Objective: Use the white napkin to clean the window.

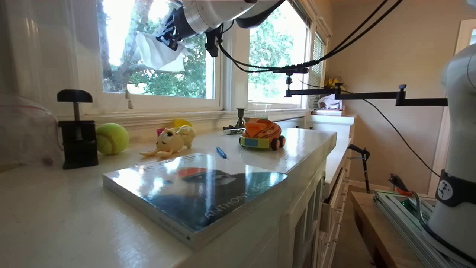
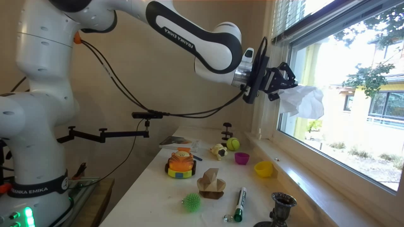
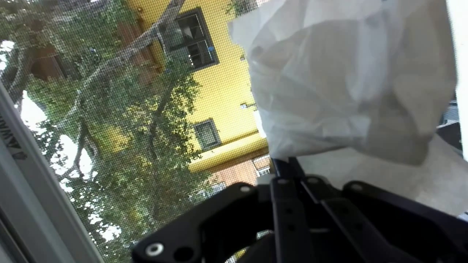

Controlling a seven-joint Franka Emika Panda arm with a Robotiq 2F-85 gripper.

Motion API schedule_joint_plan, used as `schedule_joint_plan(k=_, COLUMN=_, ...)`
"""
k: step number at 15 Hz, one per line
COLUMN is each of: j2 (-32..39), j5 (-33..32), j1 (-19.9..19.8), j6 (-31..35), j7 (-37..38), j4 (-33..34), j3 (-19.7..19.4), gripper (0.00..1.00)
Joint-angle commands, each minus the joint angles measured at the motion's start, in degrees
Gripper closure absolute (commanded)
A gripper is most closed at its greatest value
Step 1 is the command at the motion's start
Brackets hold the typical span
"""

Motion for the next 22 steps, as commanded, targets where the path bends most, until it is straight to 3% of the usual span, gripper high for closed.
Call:
schedule_joint_plan(k=1, j2=1.28, j5=-0.59, j1=0.12, j6=-0.08, j7=0.09, j4=2.18, j3=0.82, gripper=0.99)
schedule_joint_plan(k=7, j2=1.26, j5=-0.59, j1=-0.08, j6=-0.26, j7=-0.70, j4=4.53, j3=3.03, gripper=0.99)
schedule_joint_plan(k=14, j2=-3.11, j5=-0.58, j1=-1.29, j6=1.54, j7=-2.76, j4=6.32, j3=2.66, gripper=0.99)
schedule_joint_plan(k=22, j2=-9.58, j5=-0.56, j1=-3.79, j6=-0.11, j7=-4.80, j4=-2.17, j3=-0.70, gripper=0.99)
